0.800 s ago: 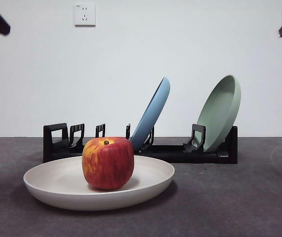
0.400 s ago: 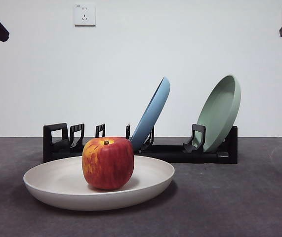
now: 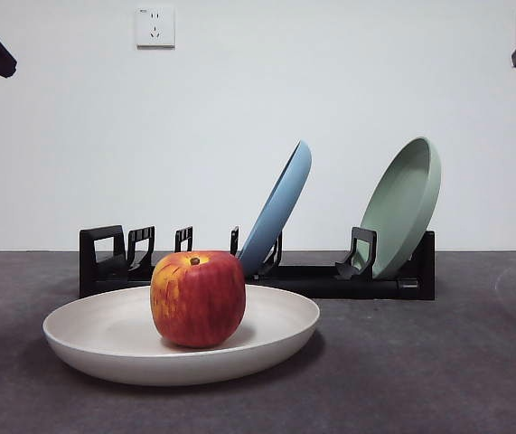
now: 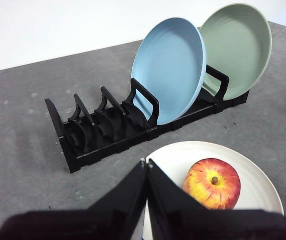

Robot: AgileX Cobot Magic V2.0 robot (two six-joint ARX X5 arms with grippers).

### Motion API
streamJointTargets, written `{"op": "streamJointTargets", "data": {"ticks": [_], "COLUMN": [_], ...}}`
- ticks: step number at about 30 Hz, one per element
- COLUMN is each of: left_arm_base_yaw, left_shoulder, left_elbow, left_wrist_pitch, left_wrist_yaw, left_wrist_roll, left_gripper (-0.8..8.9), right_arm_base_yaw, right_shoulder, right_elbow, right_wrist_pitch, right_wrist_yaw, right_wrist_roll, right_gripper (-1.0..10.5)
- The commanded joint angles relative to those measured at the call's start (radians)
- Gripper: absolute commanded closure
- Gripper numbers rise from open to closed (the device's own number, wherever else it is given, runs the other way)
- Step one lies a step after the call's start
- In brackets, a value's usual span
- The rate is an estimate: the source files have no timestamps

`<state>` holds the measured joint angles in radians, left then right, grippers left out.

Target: Take the yellow plate from the plate rack,put the plate on the table,take the apple from the table,put the apple in the plate

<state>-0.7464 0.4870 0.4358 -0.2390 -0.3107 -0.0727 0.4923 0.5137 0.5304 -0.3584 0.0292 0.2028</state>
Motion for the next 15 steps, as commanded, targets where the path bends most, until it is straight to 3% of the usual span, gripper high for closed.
{"op": "streamJointTargets", "data": {"ticks": [1, 6, 15], "left_arm_base_yaw": [0.01, 0.108, 0.489], "left_shoulder": [-0.018, -0.116, -0.275], "left_elbow": [-0.003, -0.003, -0.087], "left_wrist_pitch": [-0.013, -0.042, 0.001], "left_wrist_yaw": [-0.009, 0.04, 0.195], "left_wrist_roll": [0.027, 0.026, 0.069], "left_gripper": [8.17, 8.17, 8.17], "right_arm_base_yaw": [0.0, -0.001, 0.0], "right_shoulder": [-0.001, -0.002, -0.002], "right_elbow": [-0.01, -0.01, -0.01], "right_wrist_pitch": [0.006, 0.006, 0.006], "right_wrist_yaw": [0.004, 0.004, 0.004], "right_wrist_roll": [0.009, 0.009, 0.009], "right_gripper": [9.5, 9.5, 9.5]}}
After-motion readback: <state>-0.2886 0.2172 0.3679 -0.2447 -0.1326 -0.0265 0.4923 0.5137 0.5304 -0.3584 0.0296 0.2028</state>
